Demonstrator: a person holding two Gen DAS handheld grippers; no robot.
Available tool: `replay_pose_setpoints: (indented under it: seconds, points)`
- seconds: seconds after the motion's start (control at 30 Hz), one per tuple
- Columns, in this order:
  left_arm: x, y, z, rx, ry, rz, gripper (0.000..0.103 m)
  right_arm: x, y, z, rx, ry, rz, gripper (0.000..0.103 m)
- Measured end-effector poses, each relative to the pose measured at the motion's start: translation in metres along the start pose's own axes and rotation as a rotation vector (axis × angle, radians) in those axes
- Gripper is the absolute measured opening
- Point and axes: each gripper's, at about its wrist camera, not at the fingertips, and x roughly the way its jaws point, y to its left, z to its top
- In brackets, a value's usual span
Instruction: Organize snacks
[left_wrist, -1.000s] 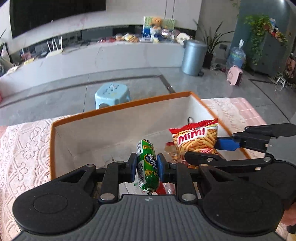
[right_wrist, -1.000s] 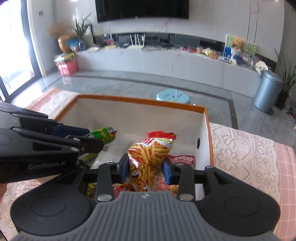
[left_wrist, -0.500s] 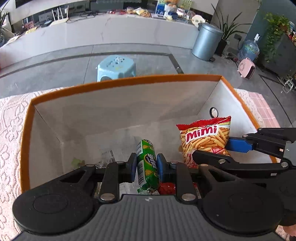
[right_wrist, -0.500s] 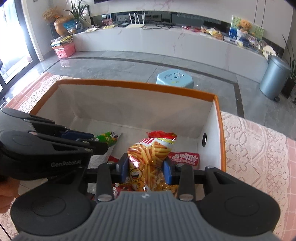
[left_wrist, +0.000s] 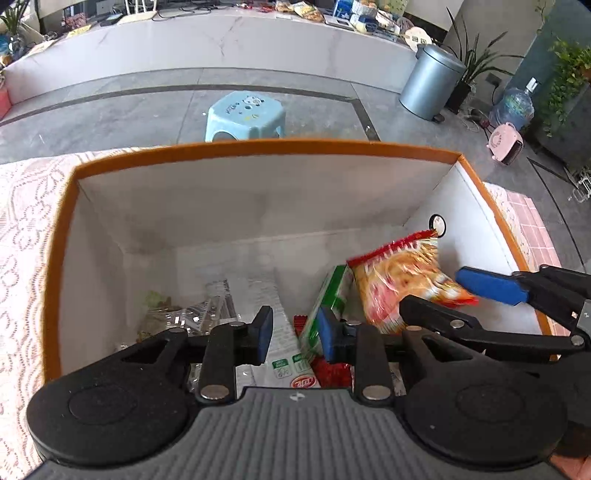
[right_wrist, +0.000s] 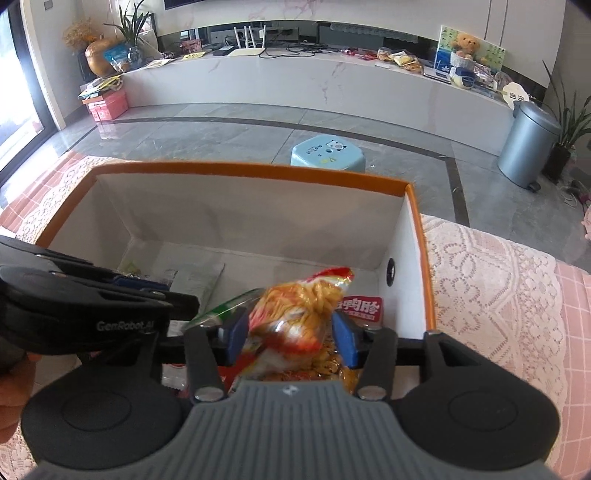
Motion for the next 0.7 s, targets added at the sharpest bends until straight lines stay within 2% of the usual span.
replay_pose_setpoints:
  seconds: [0.07,0.27,0.4,0.67,0.7]
  points:
    - [-0.009,0.001,-0.001,-0.006,-0.014,-0.002,0.039,-0.006,-0.001,0.000,0.006,-0.009,-0.009,0.060]
    - [-0.040,-0.004,-0.006,0.026,-0.063,0.028,0.044,-0.031,0.004,0.000,0.004,-0.042,-0.024,0.074]
    - [-0.070,-0.012,-0.011,0.065,-0.124,0.062,0.053,-0.057,0.010,0.000,-0.011,-0.078,-0.044,0.082]
    - [-0.148,-0.041,-0.038,0.216,-0.342,0.194,0.068,-0.129,0.018,-0.003,-0.056,-0.140,-0.017,0.099]
    - [-0.159,-0.045,-0.042,0.229,-0.373,0.211,0.073,-0.139,0.020,-0.006,-0.060,-0.152,-0.011,0.099]
